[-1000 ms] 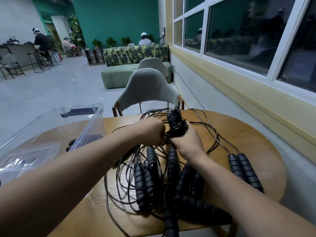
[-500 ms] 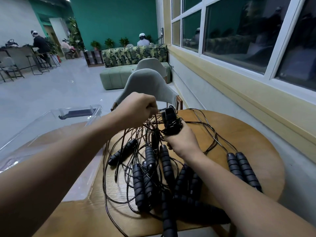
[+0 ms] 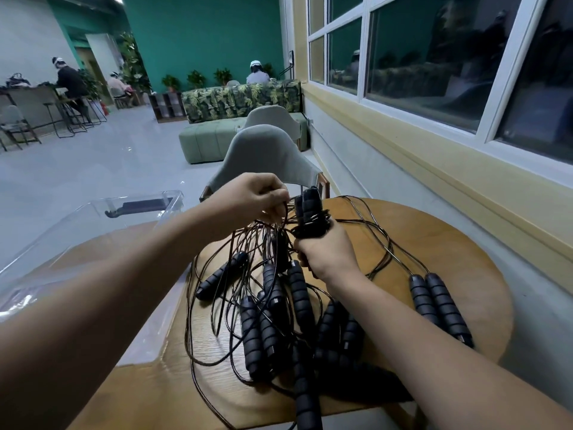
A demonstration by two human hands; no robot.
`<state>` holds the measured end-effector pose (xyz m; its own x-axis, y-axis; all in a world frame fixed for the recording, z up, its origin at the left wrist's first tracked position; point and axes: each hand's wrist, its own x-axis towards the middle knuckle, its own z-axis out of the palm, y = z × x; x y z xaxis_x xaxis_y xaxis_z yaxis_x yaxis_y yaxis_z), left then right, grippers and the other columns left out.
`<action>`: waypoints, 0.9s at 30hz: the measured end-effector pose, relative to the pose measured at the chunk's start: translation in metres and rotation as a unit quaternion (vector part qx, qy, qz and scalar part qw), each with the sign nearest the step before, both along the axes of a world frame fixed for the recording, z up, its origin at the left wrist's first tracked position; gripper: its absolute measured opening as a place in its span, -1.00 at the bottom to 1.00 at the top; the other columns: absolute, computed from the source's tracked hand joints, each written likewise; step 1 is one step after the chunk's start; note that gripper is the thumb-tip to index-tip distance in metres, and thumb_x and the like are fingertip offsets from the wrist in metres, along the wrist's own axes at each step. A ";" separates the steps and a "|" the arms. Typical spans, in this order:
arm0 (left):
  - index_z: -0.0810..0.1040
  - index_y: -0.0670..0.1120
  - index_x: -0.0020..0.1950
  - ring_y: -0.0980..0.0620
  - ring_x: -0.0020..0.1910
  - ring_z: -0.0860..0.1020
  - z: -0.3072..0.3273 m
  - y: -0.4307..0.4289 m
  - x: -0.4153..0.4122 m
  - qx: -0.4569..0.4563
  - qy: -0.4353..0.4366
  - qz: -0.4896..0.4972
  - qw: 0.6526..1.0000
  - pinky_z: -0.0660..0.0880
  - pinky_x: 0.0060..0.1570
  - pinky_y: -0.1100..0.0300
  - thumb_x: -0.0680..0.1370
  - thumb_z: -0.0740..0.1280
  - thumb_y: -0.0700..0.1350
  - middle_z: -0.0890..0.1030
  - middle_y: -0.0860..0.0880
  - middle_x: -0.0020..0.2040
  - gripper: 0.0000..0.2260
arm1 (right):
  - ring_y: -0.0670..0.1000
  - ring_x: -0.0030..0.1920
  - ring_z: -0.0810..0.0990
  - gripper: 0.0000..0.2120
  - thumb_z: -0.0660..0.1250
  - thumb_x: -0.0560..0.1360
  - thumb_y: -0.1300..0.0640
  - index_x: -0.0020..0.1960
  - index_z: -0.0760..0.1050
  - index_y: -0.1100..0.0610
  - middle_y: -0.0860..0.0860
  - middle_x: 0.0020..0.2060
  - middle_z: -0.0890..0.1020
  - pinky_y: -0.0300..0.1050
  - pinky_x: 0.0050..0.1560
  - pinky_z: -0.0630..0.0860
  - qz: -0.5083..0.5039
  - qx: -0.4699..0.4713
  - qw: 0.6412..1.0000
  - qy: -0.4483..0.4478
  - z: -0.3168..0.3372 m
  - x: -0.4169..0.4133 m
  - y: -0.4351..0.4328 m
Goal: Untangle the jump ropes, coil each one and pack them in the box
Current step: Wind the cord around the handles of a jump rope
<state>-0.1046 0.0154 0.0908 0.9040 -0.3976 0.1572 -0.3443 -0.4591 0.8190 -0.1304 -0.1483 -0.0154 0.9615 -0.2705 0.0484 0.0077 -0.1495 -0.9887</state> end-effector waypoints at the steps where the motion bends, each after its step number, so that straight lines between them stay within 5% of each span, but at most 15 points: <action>1: 0.60 -0.21 0.04 -0.01 -0.21 0.67 -0.004 0.005 0.001 -0.017 0.005 0.001 1.000 0.65 -0.09 0.11 0.71 0.33 -0.18 0.69 -0.07 -0.22 -0.88 | 0.19 -0.15 0.71 -0.65 0.47 0.22 0.15 -0.01 0.56 -0.01 0.03 -0.19 0.71 0.33 -0.08 0.70 0.000 -0.001 1.000 0.008 -0.002 0.003 0.001; 5: 0.60 -0.18 0.06 0.03 -0.23 0.64 -0.024 0.018 0.007 0.122 -0.018 0.068 0.990 0.54 -0.07 0.11 0.70 0.33 -0.18 0.69 -0.04 -0.21 -0.91 | 0.16 -0.10 0.71 -0.72 0.47 0.23 0.14 -0.06 0.57 0.03 0.00 -0.18 0.71 0.22 0.01 0.70 0.022 -0.035 0.999 0.023 -0.005 0.008 0.011; 11: 0.59 -0.02 0.08 -0.10 -0.06 0.50 -0.016 0.028 0.000 0.408 -0.115 0.109 0.899 0.37 -0.14 0.09 0.66 0.23 -0.06 0.56 -0.03 -0.10 -0.85 | 0.03 -0.13 0.66 -0.68 0.50 0.36 0.12 0.09 0.54 0.03 -0.04 -0.13 0.69 -0.12 -0.21 0.53 0.050 -0.119 0.991 0.022 -0.008 0.020 0.037; 14: 0.48 -0.03 -0.10 -0.16 -0.04 0.51 -0.017 0.027 -0.001 0.498 -0.108 0.082 0.856 0.42 -0.10 0.06 0.67 0.17 0.00 0.55 -0.10 -0.09 -0.79 | 0.03 -0.10 0.63 -0.66 0.51 0.40 0.14 0.14 0.53 0.04 -0.01 -0.06 0.69 -0.16 -0.24 0.41 0.055 -0.125 0.991 0.014 -0.009 0.024 0.042; 20: 0.64 -0.03 -0.02 -0.14 -0.10 0.61 -0.034 0.037 0.008 0.598 -0.096 0.038 0.795 0.61 -0.06 0.06 0.65 0.26 0.24 0.65 -0.06 -0.12 -0.63 | 0.06 0.03 0.67 -0.61 0.57 0.38 0.06 0.16 0.56 0.02 -0.02 0.01 0.72 -0.10 0.00 0.55 0.057 -0.120 0.991 0.006 -0.016 0.029 0.054; 24: 0.61 -0.08 -0.10 -0.11 -0.14 0.59 -0.063 0.049 0.020 0.554 -0.051 0.079 0.827 0.54 -0.20 0.10 0.60 0.36 0.28 0.63 -0.08 -0.19 -0.59 | 0.05 0.01 0.68 -0.61 0.60 0.36 0.06 0.12 0.55 0.02 -0.04 -0.03 0.72 -0.09 -0.01 0.59 0.067 -0.125 0.990 0.016 -0.024 0.028 0.059; 27: 0.64 -0.10 -0.01 -0.12 -0.10 0.63 -0.087 0.053 0.028 0.487 -0.022 0.133 0.863 0.60 -0.11 0.08 0.53 0.45 0.29 0.65 -0.08 -0.15 -0.56 | 0.05 -0.03 0.69 -0.65 0.59 0.37 0.10 0.08 0.53 0.00 -0.05 -0.08 0.72 -0.09 -0.06 0.59 0.071 -0.130 0.989 0.023 -0.027 0.029 0.063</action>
<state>-0.0767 0.0682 0.0036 0.9855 -0.1395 -0.0970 -0.1412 -0.9899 -0.0107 -0.1010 -0.0856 -0.0426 0.9918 -0.1161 0.0528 0.0022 -0.3986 -0.9171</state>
